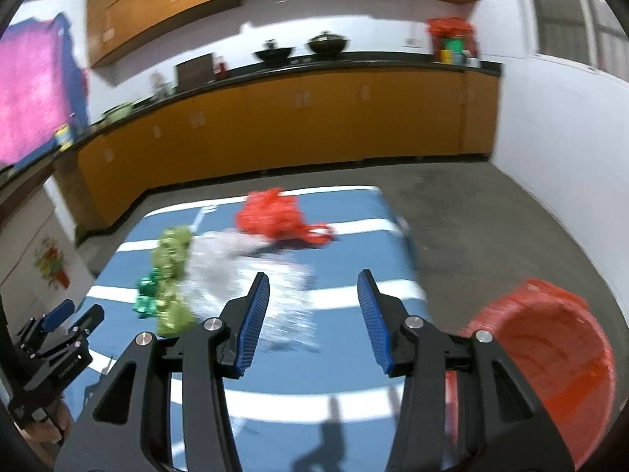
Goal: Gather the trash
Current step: 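Grasp the yellow-green bag with the left tool while the right tool grasps a clear bag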
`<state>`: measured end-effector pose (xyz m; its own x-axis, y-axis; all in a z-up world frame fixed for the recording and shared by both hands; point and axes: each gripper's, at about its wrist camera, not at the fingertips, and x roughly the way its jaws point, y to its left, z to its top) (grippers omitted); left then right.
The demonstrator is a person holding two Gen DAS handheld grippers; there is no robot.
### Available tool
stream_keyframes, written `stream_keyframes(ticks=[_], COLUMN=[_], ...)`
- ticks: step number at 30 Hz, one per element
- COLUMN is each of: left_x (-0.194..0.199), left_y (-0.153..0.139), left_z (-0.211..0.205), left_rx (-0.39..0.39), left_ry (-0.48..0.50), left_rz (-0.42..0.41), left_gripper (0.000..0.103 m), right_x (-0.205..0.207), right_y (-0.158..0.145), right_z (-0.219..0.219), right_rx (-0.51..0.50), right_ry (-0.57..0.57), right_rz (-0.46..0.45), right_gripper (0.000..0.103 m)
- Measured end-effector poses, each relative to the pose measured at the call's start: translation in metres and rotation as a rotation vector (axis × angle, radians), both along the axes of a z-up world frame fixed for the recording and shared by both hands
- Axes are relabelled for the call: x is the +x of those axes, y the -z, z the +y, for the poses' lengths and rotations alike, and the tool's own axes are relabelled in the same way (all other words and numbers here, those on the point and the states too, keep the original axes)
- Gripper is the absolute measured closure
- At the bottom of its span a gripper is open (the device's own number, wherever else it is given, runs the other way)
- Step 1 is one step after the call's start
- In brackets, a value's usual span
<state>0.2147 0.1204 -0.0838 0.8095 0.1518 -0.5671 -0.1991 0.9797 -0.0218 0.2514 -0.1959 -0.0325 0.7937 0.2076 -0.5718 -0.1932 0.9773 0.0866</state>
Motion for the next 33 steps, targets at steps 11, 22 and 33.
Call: stream_keyframes(ticks=[11, 22, 33], left_x=[-0.007, -0.006, 0.004], left_y=[0.012, 0.022, 0.008], left_z=[0.058, 0.079, 0.057], left_rx=[-0.047, -0.087, -0.099], left_ry=[-0.100, -0.124, -0.055], left_rz=[0.003, 0.029, 0.002], left_gripper=[0.035, 0.035, 0.035], right_x=[0.072, 0.095, 0.050], right_y=[0.027, 0.061, 0.034], right_z=[0.092, 0.106, 0.095], right_rx=[-0.008, -0.060, -0.034], right_ry=[-0.102, -0.120, -0.194], right_rz=[0.065, 0.195, 0.096], right_gripper=[0.055, 0.085, 0.098])
